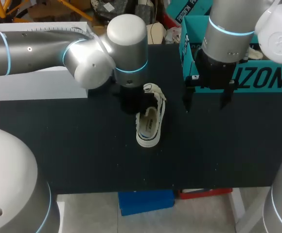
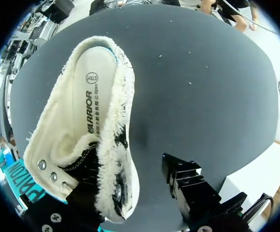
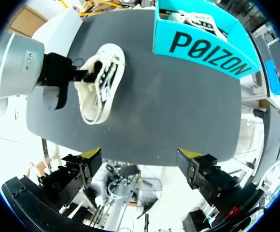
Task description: Take the shoe out of the shoebox, open the shoe tongue, remove and reinsert the insole, then place the shoe into the shoebox
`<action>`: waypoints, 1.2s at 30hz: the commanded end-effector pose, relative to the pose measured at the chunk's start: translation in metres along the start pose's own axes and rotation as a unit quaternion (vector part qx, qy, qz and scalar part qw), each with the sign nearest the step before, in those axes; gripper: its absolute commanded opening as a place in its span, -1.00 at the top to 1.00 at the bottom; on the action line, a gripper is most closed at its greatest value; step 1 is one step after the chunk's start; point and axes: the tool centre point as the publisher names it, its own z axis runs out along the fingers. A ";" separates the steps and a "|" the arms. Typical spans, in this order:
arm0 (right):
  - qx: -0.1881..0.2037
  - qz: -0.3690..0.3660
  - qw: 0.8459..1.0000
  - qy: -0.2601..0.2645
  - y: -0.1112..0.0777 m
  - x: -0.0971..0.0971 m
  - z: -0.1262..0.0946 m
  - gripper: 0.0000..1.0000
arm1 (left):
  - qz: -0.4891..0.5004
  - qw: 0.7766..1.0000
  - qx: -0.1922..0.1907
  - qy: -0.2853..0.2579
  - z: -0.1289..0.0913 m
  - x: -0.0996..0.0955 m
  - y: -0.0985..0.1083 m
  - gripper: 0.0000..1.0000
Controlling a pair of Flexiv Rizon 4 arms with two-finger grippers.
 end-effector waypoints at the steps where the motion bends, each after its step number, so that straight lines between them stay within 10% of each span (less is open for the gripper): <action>1: 0.000 0.000 1.000 -0.001 0.000 0.001 0.000 -1.00 | 0.000 1.000 0.000 0.000 0.007 -0.003 0.000 0.37; 4: 0.000 0.000 1.000 -0.001 0.000 0.001 0.000 -1.00 | -0.003 1.000 0.002 -0.001 0.009 -0.004 -0.001 0.99; 11: 0.000 0.000 1.000 -0.001 0.000 0.001 0.000 -1.00 | -0.002 1.000 0.004 -0.017 -0.004 -0.002 -0.002 1.00; 36: 0.000 0.000 1.000 -0.001 0.000 0.001 0.000 -1.00 | -0.269 0.961 -0.053 -0.022 -0.206 0.052 0.013 1.00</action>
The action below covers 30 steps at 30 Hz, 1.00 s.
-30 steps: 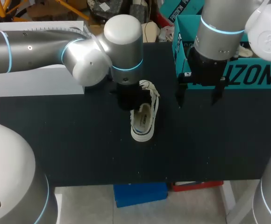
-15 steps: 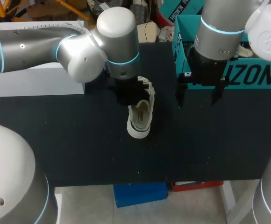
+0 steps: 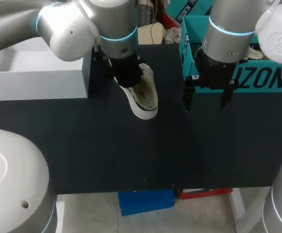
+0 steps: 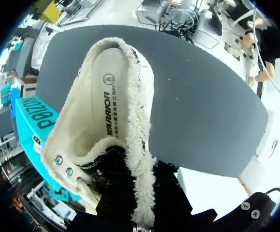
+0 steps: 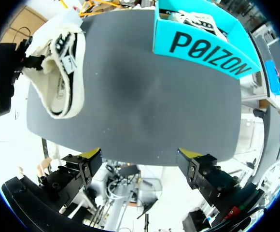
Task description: Take the shoe out of the shoebox, open the shoe tongue, remove and reinsert the insole, then place the shoe into the shoebox
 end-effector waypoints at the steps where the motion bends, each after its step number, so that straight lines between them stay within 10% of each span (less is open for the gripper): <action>1: 0.000 0.000 1.000 -0.001 0.000 0.001 0.000 -1.00 | -0.052 0.999 -0.004 -0.008 -0.064 0.020 0.015 1.00; 10: 0.000 0.000 1.000 -0.001 0.000 0.001 0.000 -1.00 | -0.237 0.971 -0.025 -0.022 -0.090 0.060 0.072 1.00; 30: 0.000 0.000 1.000 -0.001 0.000 0.001 0.000 -1.00 | -0.461 0.886 -0.044 -0.022 -0.065 0.178 0.168 1.00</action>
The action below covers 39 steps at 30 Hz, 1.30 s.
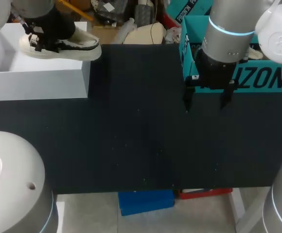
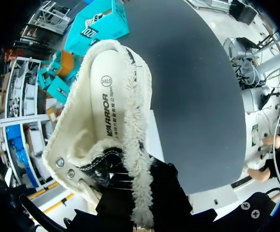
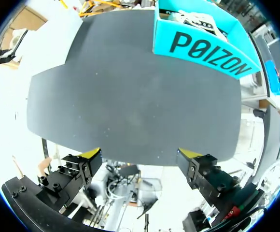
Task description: Take the shoe out of the shoebox, open the shoe tongue, remove and reinsert the insole, then place the shoe into the shoebox
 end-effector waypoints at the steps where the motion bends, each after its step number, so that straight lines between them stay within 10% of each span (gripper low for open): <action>1: 0.000 0.000 1.000 -0.001 0.000 0.001 0.000 -1.00 | -0.006 1.000 0.003 -0.006 0.002 0.002 0.018 1.00; 23: 0.000 0.000 1.000 -0.001 0.000 0.001 0.000 -1.00 | 0.029 0.999 0.011 0.008 0.013 0.004 0.030 1.00; 28: 0.000 0.000 1.000 -0.001 0.000 0.001 0.000 -1.00 | 0.029 0.997 0.068 0.028 0.010 0.001 0.013 1.00; 39: 0.000 0.000 1.000 -0.001 0.000 0.001 0.000 -1.00 | -0.056 0.995 0.071 0.031 0.021 -0.016 0.082 1.00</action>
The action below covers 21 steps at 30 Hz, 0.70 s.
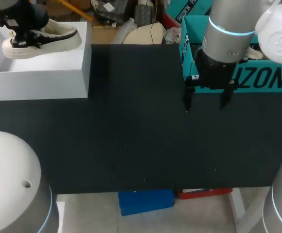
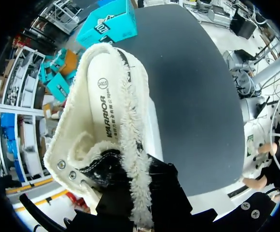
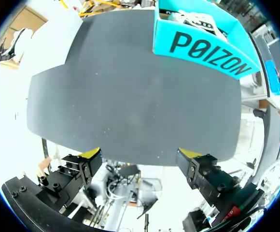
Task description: Take the shoe out of the shoebox, open the shoe tongue, remove and reinsert the insole, then place the shoe into the shoebox
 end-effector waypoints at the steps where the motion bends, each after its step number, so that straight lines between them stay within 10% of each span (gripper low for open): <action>1: 0.000 0.000 1.000 -0.001 0.000 0.001 0.000 -1.00 | -0.016 1.000 0.008 -0.001 0.006 -0.011 0.024 1.00; 21: 0.000 0.000 1.000 -0.001 0.000 0.001 0.000 -1.00 | 0.003 0.998 -0.062 -0.022 0.074 -0.012 0.053 1.00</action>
